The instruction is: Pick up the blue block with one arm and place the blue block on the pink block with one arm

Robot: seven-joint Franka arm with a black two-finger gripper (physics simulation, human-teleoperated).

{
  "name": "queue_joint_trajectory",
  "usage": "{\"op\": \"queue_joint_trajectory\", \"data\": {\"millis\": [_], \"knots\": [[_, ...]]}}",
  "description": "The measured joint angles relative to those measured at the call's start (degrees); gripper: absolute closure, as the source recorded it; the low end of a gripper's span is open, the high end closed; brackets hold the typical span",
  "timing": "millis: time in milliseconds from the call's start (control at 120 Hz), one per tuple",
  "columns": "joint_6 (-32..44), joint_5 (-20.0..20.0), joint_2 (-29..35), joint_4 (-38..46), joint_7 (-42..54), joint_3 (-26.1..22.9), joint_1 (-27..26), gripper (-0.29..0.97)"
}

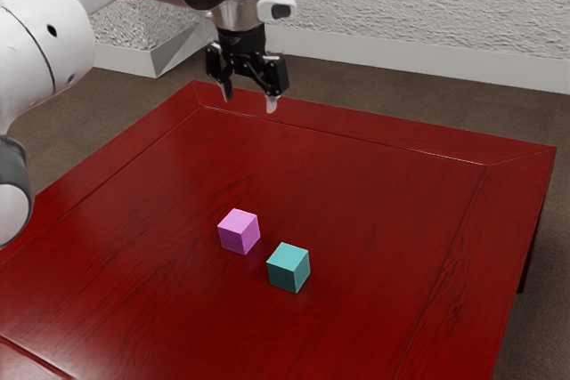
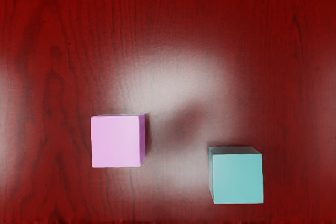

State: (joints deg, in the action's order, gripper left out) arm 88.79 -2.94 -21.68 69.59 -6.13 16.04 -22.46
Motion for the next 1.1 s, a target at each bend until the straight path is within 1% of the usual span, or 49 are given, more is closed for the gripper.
{"op": "queue_joint_trajectory", "data": {"millis": [50,117,233,358,475,742,900,1100], "knots": [[3.2,-0.3,1.2,7.6,-0.1,-0.2,-0.2,0.0],[6.9,-0.7,2.7,14.7,-0.3,-0.4,-0.8,0.0],[14.2,-1.9,3.1,22.5,-0.5,-0.8,-2.8,0.0],[22.1,-2.2,3.1,28.0,-0.6,-1.2,-4.5,0.0],[27.9,-2.2,1.8,30.0,-0.7,-1.6,-5.4,0.0],[41.1,-2.4,1.3,38.7,0.5,-2.8,-5.8,0.0],[45.4,-2.8,-0.5,39.6,1.1,-2.9,-5.8,0.0],[48.3,-3.9,-1.7,41.8,1.7,-3.0,-5.8,0.0]]}}
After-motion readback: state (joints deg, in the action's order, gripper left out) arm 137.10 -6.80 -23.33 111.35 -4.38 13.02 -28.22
